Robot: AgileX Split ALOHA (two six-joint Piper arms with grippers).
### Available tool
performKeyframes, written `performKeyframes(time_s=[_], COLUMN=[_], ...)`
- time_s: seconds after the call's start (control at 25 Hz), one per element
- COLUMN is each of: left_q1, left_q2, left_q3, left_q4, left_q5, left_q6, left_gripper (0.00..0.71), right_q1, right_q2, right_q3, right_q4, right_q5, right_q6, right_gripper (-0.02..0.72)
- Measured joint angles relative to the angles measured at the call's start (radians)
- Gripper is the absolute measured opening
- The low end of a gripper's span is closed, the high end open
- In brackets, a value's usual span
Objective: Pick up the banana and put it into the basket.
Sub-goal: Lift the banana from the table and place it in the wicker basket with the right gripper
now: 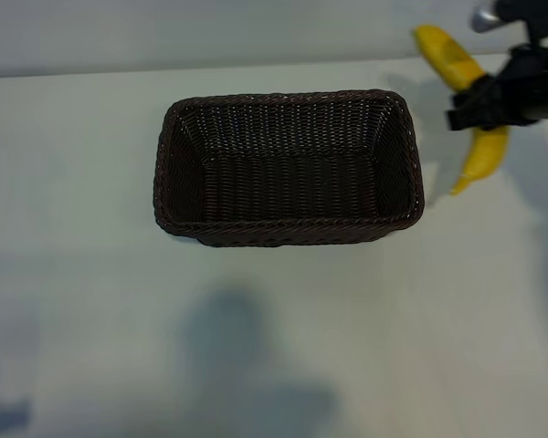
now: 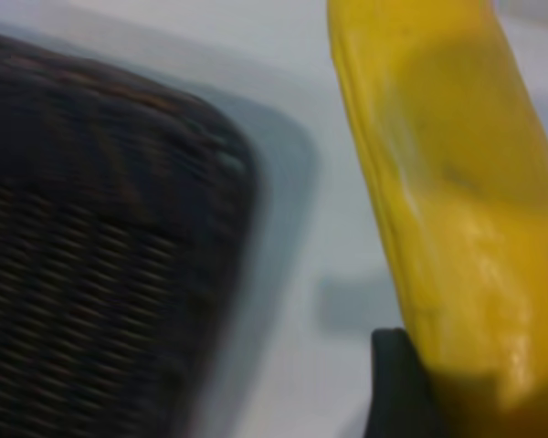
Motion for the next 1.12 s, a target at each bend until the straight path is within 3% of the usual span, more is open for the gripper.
performKeyframes(time_s=[0.28,0.6,0.76,1.12], left_q1=[0.000,0.000,0.000,0.000], left_q2=[0.000,0.000,0.000,0.000], left_q3=[0.000,0.000,0.000,0.000], left_q4=[0.000,0.000,0.000,0.000], left_q5=[0.000,0.000,0.000,0.000], left_q6=[0.000,0.000,0.002,0.003], left_gripper=[0.448,0.448,0.448,0.448], right_q1=[0.174,0.295,0.348,0.397], right_q2=[0.000,0.012,0.047,0.120], right_q3=[-0.050,-0.050,-0.050,-0.050], right_q4=[0.001,-0.001,-0.020,-0.032], right_q5=[-0.077,-0.164,-0.190,-0.278], right_q6=[0.000,-0.010,-0.086,-0.326], right_gripper=[0.431,0.431,0.431,0.431])
